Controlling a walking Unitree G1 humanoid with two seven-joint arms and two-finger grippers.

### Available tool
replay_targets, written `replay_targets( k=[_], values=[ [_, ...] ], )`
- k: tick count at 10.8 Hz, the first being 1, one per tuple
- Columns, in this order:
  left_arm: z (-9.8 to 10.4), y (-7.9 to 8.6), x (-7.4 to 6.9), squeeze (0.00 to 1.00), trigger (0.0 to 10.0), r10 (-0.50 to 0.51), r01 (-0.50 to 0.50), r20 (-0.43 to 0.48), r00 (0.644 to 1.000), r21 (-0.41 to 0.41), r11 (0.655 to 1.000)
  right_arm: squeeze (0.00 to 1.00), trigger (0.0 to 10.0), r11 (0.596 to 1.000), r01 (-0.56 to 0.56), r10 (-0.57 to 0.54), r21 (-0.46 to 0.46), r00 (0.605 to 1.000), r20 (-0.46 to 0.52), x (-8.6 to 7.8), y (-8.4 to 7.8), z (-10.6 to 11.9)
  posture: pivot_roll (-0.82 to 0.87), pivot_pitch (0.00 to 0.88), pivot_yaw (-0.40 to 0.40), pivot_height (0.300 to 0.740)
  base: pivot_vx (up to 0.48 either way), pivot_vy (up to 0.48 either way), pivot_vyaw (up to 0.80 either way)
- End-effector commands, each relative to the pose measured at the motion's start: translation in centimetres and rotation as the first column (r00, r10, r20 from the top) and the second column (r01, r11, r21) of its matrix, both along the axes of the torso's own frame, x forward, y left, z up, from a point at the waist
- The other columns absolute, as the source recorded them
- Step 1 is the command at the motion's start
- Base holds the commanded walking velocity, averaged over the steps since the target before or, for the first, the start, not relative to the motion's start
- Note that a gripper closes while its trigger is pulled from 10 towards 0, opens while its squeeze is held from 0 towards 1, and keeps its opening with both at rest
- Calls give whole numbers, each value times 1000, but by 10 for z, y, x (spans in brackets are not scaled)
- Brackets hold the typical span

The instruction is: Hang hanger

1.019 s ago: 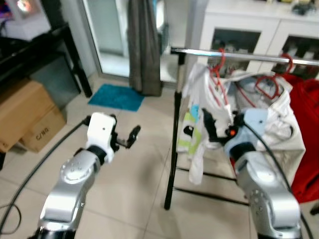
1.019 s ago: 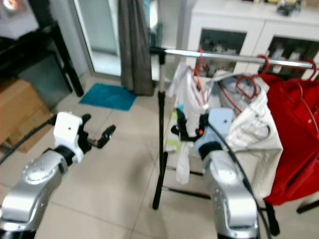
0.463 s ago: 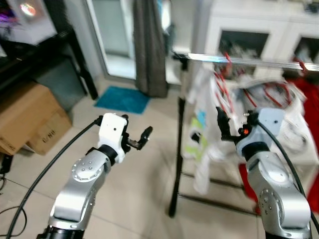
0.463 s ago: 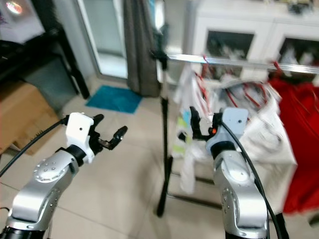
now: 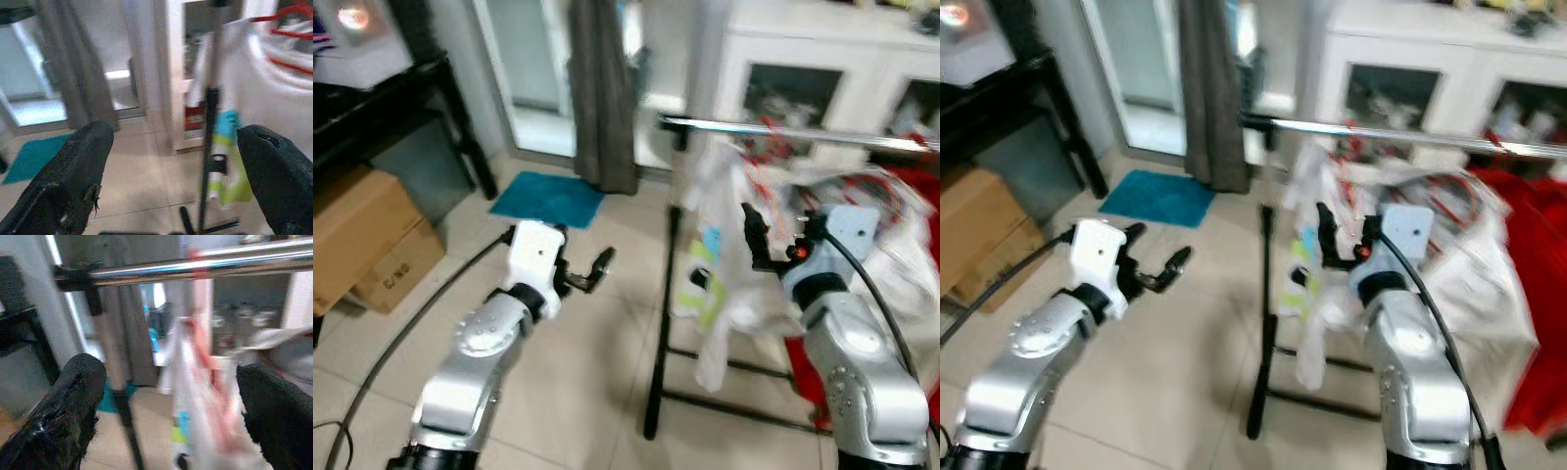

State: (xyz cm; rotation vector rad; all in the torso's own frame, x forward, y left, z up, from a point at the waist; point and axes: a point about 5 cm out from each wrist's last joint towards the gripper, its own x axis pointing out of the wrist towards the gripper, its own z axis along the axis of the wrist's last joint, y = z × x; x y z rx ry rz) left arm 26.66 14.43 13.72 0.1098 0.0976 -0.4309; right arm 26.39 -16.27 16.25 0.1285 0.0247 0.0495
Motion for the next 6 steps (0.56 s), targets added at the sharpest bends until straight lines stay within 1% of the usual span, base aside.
replay_targets(
  k=[1, 5, 6],
  values=[
    [3, 1, 1, 0, 10000, 3, -3, 6, 1000, 1, 1000, 0, 10000, 1000, -17, 17, -2, 1000, 6, 2, 3, 3, -34, 0, 28, 740, 277, 0, 0],
    [3, -2, 2, 0, 10000, -5, 5, 8, 1000, -1, 1000, 0, 10000, 1000, -16, 17, -23, 1000, 9, 3, 0, 6, -37, 0, 27, 740, 283, 0, 0],
    [5, -6, 0, 0, 10000, -52, 52, 22, 998, -10, 999, 1000, 10000, 999, -23, 23, -40, 1000, 0, 5, -3, 8, -36, 0, 25, 740, 0, 0, 0]
  ],
)
